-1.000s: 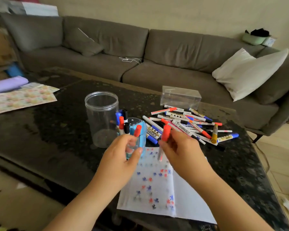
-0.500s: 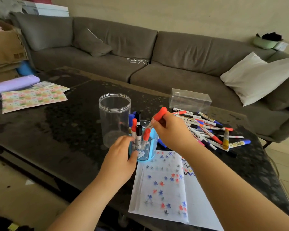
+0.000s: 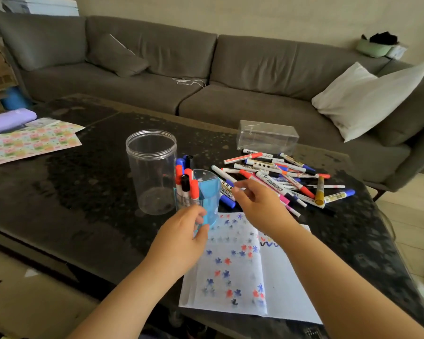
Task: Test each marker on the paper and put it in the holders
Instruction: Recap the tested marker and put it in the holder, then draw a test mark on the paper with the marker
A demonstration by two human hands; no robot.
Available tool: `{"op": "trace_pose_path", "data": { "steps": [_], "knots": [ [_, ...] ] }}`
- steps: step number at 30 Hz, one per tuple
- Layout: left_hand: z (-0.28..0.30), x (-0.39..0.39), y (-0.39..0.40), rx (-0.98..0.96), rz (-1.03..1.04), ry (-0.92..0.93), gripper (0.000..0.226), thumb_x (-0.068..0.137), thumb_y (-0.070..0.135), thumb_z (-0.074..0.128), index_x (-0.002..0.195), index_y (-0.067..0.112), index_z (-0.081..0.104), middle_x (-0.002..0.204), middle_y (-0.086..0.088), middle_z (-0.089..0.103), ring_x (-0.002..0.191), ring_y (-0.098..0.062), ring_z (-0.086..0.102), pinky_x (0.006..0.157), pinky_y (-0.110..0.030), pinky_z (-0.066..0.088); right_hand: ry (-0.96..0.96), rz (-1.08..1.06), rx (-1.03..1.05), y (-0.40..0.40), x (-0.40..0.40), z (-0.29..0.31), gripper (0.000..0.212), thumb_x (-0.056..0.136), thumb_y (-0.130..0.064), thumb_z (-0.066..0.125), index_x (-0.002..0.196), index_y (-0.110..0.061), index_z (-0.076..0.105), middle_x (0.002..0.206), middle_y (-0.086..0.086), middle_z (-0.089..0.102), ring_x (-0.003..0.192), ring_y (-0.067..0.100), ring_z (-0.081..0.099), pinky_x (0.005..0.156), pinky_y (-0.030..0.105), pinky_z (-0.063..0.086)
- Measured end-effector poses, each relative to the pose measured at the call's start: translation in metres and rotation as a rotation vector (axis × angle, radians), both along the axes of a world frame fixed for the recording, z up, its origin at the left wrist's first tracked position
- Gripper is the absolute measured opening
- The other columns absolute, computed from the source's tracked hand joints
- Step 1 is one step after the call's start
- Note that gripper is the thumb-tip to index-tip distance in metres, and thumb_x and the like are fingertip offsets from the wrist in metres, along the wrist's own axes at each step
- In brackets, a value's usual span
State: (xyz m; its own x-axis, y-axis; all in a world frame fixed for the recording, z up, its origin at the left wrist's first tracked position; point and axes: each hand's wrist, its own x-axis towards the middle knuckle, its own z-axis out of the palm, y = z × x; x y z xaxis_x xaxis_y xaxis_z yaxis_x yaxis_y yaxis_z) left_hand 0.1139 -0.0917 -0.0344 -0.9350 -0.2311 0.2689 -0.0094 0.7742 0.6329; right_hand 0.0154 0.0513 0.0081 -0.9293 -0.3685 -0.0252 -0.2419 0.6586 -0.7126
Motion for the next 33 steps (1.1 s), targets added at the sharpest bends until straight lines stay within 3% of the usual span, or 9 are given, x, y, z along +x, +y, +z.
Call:
{"op": "trace_pose_path", "data": {
  "steps": [5,9,11,14,18,22,25,30,33],
  "knots": [
    [0.001,-0.02,0.035,-0.019,-0.137,-0.058,0.022,0.093,0.026,0.051,0.115,0.024,0.054,0.105,0.01,0.058,0.094,-0.005,0.055,0.082,-0.022,0.046,0.015,-0.191,0.121,0.068,-0.008,-0.044,0.033,0.096,-0.028,0.051,0.127,-0.02,0.055,0.103,-0.005,0.058,0.079,0.006,0.054,0.06,0.013,0.04],
    [-0.004,-0.04,0.07,-0.013,-0.179,-0.042,0.025,0.092,0.023,0.052,0.117,0.023,0.054,0.105,0.009,0.056,0.091,-0.004,0.051,0.079,-0.017,0.04,0.066,-0.316,0.239,0.107,-0.024,-0.062,0.038,0.095,-0.025,0.053,0.132,-0.017,0.051,0.125,0.004,0.052,0.104,0.016,0.056,0.067,0.013,0.041],
    [-0.008,-0.046,0.083,0.011,-0.176,-0.047,0.026,0.092,0.023,0.052,0.118,0.023,0.054,0.106,0.009,0.056,0.091,-0.004,0.052,0.078,-0.017,0.041,0.091,-0.334,0.3,0.117,-0.037,-0.069,0.039,0.095,-0.026,0.053,0.133,-0.016,0.049,0.129,0.005,0.049,0.115,0.021,0.052,0.077,0.017,0.045],
    [-0.009,-0.053,0.091,-0.029,-0.191,-0.051,0.029,0.094,0.026,0.05,0.123,0.026,0.05,0.114,0.01,0.055,0.097,-0.004,0.052,0.082,-0.019,0.046,0.119,-0.365,0.364,0.121,-0.064,-0.079,0.04,0.096,-0.028,0.051,0.133,-0.015,0.051,0.129,0.005,0.05,0.117,0.023,0.049,0.095,0.033,0.048],
    [-0.003,-0.062,0.087,-0.001,-0.164,-0.012,0.027,0.092,0.029,0.051,0.12,0.029,0.052,0.108,0.014,0.054,0.092,0.0,0.051,0.077,-0.015,0.041,0.105,-0.37,0.486,0.106,-0.091,-0.09,0.031,0.097,-0.036,0.046,0.114,-0.016,0.064,0.113,0.005,0.056,0.104,0.023,0.055,0.086,0.039,0.052],
    [-0.004,-0.063,0.086,-0.03,-0.177,-0.023,0.024,0.093,0.029,0.049,0.117,0.027,0.053,0.108,0.011,0.057,0.094,-0.003,0.053,0.078,-0.018,0.045,0.206,-0.418,0.558,0.095,-0.094,-0.095,0.029,0.096,-0.034,0.048,0.106,-0.013,0.065,0.105,0.007,0.059,0.1,0.025,0.056,0.084,0.041,0.052],
    [-0.005,-0.065,0.088,-0.041,-0.187,-0.02,0.025,0.093,0.029,0.048,0.118,0.026,0.053,0.11,0.011,0.058,0.096,-0.003,0.053,0.077,-0.016,0.044,0.248,-0.431,0.447,0.101,-0.087,-0.087,0.022,0.092,-0.031,0.054,0.099,-0.014,0.067,0.098,0.004,0.062,0.086,0.021,0.06,0.074,0.037,0.055],
    [-0.002,-0.063,0.095,0.111,-0.197,-0.045,0.018,0.091,0.028,0.054,0.109,0.027,0.059,0.098,0.014,0.062,0.084,-0.001,0.056,0.066,-0.007,0.041,0.386,-0.478,-0.052,0.126,-0.038,-0.04,0.006,0.086,-0.023,0.065,0.083,-0.018,0.062,0.078,-0.005,0.062,0.071,0.009,0.056,0.06,0.011,0.041],
    [0.0,-0.056,0.105,0.3,-0.222,-0.122,0.009,0.09,0.03,0.056,0.097,0.033,0.06,0.087,0.021,0.059,0.082,0.006,0.056,0.062,-0.004,0.042,0.181,-0.452,-0.38,0.138,0.002,-0.019,0.009,0.091,-0.025,0.058,0.089,-0.016,0.06,0.079,-0.009,0.068,0.074,0.005,0.065,0.066,0.011,0.05]
  ]
}}
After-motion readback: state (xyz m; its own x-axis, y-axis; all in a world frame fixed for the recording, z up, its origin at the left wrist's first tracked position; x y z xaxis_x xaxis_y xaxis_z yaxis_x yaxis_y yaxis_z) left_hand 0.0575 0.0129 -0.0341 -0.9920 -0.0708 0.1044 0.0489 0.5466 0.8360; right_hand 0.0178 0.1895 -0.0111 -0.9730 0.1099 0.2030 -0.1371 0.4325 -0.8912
